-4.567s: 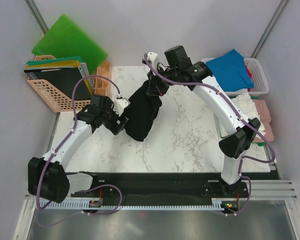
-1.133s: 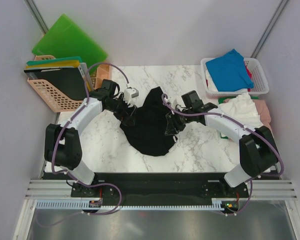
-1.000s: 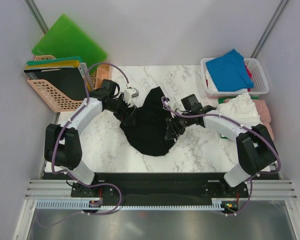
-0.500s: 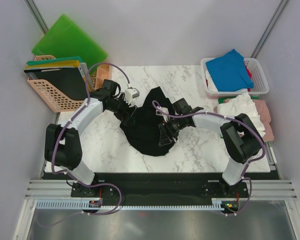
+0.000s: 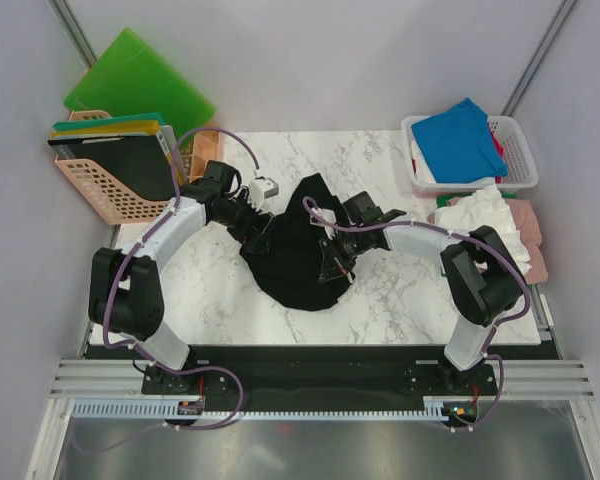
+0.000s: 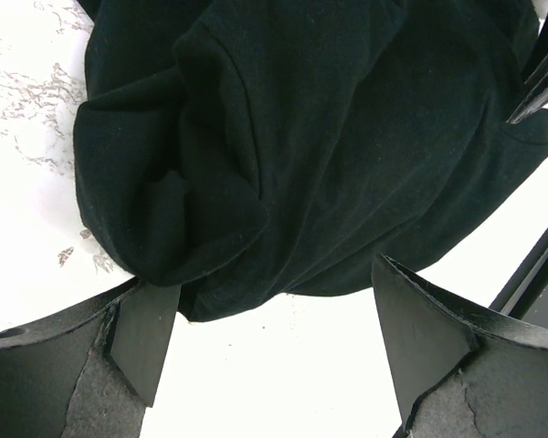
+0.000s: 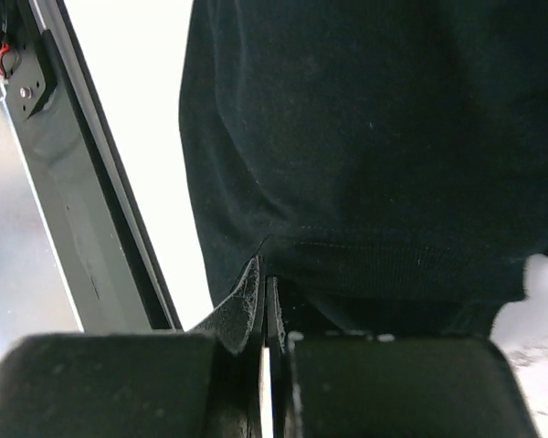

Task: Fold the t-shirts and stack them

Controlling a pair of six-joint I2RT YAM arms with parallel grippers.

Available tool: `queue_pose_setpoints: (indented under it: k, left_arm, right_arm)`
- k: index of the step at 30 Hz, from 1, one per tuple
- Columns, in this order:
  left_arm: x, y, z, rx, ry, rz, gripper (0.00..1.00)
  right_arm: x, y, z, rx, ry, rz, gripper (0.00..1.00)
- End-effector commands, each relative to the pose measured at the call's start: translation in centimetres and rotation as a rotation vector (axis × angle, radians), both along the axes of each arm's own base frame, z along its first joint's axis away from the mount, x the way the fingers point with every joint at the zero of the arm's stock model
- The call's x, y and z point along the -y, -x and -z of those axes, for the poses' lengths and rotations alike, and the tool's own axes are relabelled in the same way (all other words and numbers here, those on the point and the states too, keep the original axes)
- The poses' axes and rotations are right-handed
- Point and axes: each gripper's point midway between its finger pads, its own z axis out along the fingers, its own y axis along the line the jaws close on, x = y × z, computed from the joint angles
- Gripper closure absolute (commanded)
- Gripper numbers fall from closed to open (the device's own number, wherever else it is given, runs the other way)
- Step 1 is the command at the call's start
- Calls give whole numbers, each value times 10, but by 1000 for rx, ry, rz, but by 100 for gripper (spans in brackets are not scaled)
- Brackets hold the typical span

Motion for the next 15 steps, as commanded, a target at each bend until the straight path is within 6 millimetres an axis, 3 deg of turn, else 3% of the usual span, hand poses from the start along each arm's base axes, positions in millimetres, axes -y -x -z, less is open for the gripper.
queue_pose_setpoints:
  k: [1, 4, 5, 7, 8, 9, 10, 13, 14, 15]
  left_arm:
    - [1, -1, -3, 26, 4, 11, 9]
    - [1, -2, -3, 33, 5, 16, 9]
    - [1, -2, -4, 32, 4, 13, 9]
    - [2, -2, -5, 32, 11, 13, 9]
    - [2, -1, -5, 30, 12, 13, 9]
    - [3, 0, -5, 29, 16, 16, 9]
    - [2, 0, -4, 27, 14, 14, 10]
    - [3, 3, -3, 22, 15, 15, 10]
    - [2, 3, -3, 26, 12, 16, 9]
    - [2, 3, -3, 26, 11, 14, 10]
  right_arm:
    - [-16, -34, -81, 239, -95, -8, 100]
    - [-13, -59, -138, 408, -86, 36, 100]
    - [-17, -71, -190, 523, -133, 56, 100]
    - [-11, -80, -233, 621, -135, 87, 100]
    - [-10, -85, -283, 726, -183, 112, 100]
    - [-4, -90, -305, 784, -179, 153, 100]
    - [2, -92, -347, 891, -212, 179, 100]
    - [30, -86, -433, 1125, -271, 315, 100]
    - [46, -71, -476, 1219, -326, 361, 100]
    - [54, -62, -497, 1266, -353, 383, 100]
